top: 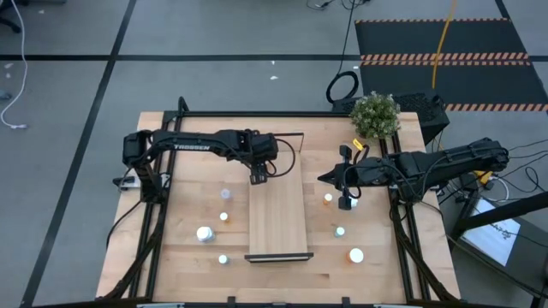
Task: Pick and place medicine bottles onto shelf by color
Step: Put the left big orange medicine bottle on the shelf
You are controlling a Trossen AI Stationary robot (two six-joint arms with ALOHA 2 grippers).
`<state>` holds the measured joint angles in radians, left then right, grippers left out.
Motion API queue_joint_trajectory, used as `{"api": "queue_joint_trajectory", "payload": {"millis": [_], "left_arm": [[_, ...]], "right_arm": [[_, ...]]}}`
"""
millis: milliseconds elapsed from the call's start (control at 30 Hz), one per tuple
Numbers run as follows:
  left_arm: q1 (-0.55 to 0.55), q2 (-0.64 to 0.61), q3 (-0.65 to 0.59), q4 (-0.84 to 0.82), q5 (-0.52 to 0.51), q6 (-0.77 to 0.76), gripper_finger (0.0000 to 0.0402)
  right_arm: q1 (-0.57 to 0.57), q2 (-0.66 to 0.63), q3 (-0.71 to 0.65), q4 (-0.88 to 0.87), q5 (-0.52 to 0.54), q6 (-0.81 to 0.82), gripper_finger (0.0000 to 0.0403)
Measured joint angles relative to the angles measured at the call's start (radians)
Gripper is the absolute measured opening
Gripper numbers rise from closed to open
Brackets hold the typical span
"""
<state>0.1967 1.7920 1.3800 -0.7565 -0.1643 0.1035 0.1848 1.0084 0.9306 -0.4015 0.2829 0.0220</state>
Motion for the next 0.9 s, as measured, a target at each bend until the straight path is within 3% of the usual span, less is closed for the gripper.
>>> {"api": "queue_joint_trajectory", "payload": {"millis": [900], "left_arm": [[-0.001,0.015,0.002,0.004,0.006,0.000,0.0228]], "right_arm": [[0.000,0.000,0.000,0.000,0.001,0.000,0.0000]]}}
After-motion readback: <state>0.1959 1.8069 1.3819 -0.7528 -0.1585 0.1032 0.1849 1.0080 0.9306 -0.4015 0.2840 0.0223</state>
